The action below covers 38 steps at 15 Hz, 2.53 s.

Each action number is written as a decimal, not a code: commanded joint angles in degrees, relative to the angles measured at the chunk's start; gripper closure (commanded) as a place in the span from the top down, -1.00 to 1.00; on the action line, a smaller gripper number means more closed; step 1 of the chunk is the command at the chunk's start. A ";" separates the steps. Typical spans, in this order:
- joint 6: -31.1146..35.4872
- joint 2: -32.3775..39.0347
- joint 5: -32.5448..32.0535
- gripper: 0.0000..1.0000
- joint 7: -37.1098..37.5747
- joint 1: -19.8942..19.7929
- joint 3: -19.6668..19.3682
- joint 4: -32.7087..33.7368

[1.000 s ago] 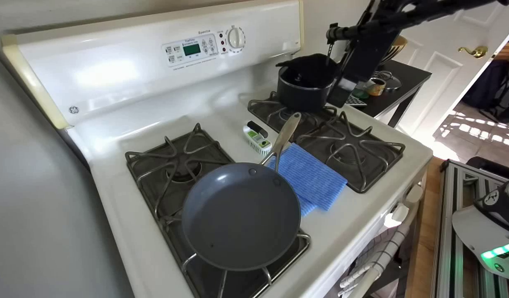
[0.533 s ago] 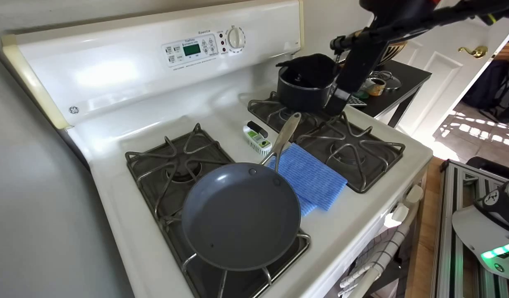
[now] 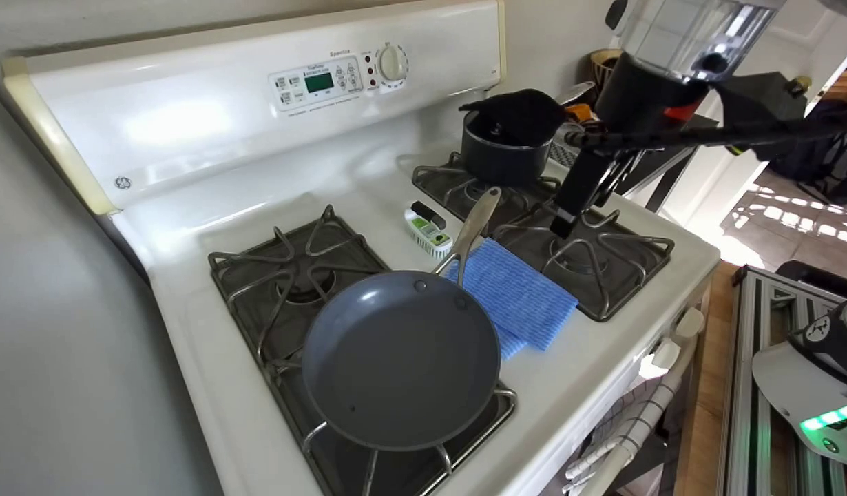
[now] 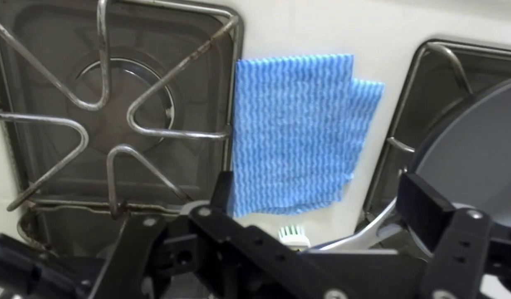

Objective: Use the towel to wipe the pan

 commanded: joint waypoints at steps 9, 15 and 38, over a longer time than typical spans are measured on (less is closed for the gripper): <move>13.31 15.13 -1.86 1.00 -1.75 0.07 0.17 -1.37; 22.23 21.28 -7.93 1.00 -3.38 -0.41 0.37 -1.34; 36.15 33.95 -22.01 -0.09 -7.83 -0.62 -0.42 -0.64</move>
